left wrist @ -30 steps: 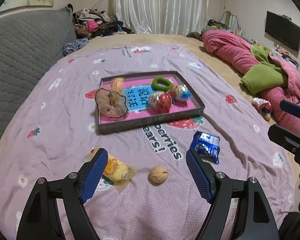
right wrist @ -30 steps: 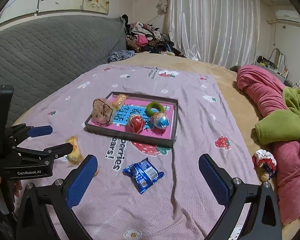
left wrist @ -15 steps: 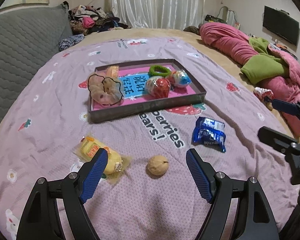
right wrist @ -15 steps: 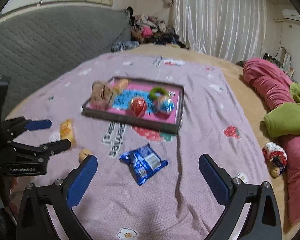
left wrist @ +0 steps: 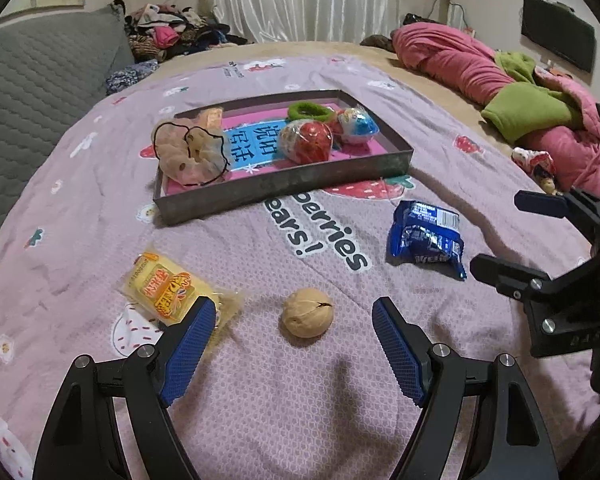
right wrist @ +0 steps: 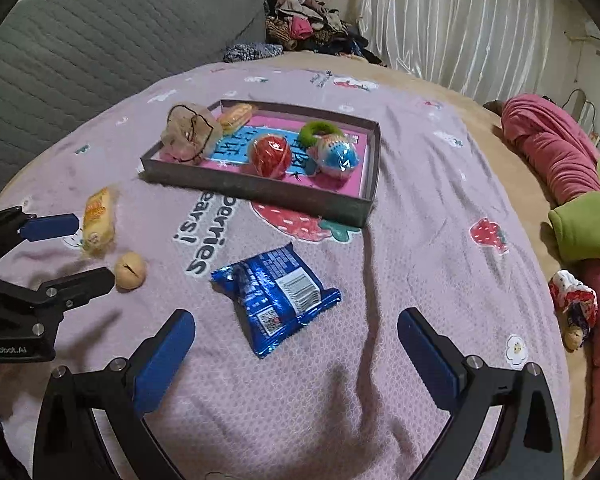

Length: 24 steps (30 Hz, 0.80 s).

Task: Organize objects
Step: 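Grasp the walnut with the left tool while the right tool grasps the blue snack bag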

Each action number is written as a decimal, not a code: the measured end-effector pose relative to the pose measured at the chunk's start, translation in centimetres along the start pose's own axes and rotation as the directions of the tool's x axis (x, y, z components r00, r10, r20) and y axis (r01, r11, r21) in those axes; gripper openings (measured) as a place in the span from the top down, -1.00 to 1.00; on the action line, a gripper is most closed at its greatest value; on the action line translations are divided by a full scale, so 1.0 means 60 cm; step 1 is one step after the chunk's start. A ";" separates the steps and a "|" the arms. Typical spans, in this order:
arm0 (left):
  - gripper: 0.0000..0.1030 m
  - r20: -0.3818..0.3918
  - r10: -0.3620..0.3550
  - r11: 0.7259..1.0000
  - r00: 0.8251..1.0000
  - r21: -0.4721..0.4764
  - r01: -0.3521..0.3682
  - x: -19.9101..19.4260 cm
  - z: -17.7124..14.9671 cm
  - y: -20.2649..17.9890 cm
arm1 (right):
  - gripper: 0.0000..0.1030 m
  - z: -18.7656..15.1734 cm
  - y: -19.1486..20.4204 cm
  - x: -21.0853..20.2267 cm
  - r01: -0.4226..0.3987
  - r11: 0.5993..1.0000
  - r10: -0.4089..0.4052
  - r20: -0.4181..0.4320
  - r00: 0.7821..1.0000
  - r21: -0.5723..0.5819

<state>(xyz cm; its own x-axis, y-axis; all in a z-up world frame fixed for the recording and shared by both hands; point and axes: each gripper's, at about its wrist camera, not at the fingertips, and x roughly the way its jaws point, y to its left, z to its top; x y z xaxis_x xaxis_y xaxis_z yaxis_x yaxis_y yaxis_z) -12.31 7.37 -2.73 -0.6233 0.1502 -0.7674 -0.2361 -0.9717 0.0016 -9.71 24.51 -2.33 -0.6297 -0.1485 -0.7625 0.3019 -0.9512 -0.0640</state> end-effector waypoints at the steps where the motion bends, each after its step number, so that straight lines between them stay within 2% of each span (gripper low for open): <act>1: -0.58 -0.003 -0.003 1.000 1.000 0.002 0.003 0.003 0.000 0.000 | -0.99 0.001 -0.001 0.002 -0.001 1.000 0.001 -0.001 1.000 0.000; 12: -0.58 -0.023 -0.013 0.999 1.000 0.032 0.013 0.034 -0.012 -0.013 | -0.99 0.010 0.001 0.043 -0.002 1.000 0.001 -0.033 0.999 -0.021; 24: -0.58 -0.031 -0.056 0.998 0.998 0.016 0.056 0.058 -0.015 -0.012 | -0.99 0.012 0.009 0.090 -0.010 0.998 0.005 -0.072 0.997 -0.066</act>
<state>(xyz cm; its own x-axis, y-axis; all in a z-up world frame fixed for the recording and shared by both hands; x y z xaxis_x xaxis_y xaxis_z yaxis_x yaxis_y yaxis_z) -13.66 8.43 -5.96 -0.5854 0.1983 -0.7861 -0.2825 -0.9588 -0.0314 -13.46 22.99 -6.01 -0.5754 -0.1335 -0.8069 0.3546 -0.9298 -0.0990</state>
